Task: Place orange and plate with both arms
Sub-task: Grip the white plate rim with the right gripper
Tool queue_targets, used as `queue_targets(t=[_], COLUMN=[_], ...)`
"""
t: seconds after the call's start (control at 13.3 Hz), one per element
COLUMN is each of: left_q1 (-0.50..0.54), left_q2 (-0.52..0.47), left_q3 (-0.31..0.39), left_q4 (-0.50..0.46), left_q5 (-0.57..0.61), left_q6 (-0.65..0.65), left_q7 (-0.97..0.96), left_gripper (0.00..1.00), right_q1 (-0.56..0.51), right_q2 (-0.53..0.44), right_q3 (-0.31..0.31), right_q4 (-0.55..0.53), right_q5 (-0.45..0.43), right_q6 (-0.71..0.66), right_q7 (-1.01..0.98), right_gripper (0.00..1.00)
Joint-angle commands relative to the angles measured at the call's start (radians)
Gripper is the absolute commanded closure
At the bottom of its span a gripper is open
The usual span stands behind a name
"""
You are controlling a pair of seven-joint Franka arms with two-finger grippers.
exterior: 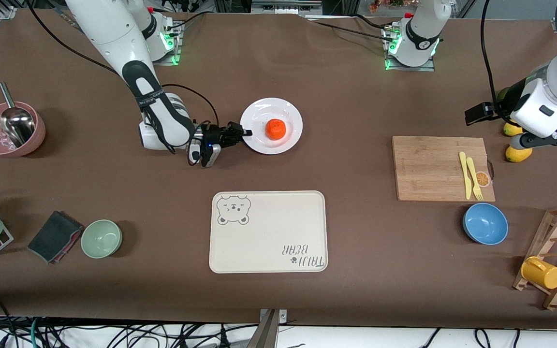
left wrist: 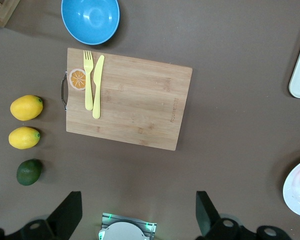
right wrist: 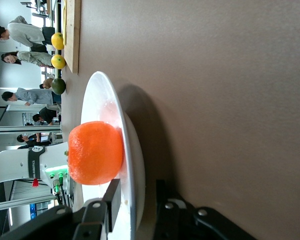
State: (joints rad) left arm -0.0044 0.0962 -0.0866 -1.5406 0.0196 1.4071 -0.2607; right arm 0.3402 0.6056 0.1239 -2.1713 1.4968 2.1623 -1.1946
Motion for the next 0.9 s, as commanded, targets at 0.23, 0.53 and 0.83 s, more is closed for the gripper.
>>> queue_targets(t=[0.23,0.53,0.83], left_q1=[0.009,0.010,0.014], left_q2=[-0.030,-0.030,-0.030], left_q3=[-0.002,-0.002,-0.001], left_q4=[-0.029,-0.029,-0.030], left_q5=[-0.027,-0.029,-0.029], left_q6=[-0.004,-0.005,-0.007], left_q7=[0.008,0.008,0.008], left_gripper=[0.00,0.00,0.00], right_q1=[0.019,0.019,0.019], right_q2=[0.002,0.000,-0.006], right_q3=[-0.001,-0.001,-0.001], right_q4=[0.001,0.001,0.002], right_q5=[0.025,0.025,0.025], right_q6=[0.016,0.013,0.011], right_q7=[-0.023,-0.039,-0.042], right_gripper=[0.91,0.95,1.00])
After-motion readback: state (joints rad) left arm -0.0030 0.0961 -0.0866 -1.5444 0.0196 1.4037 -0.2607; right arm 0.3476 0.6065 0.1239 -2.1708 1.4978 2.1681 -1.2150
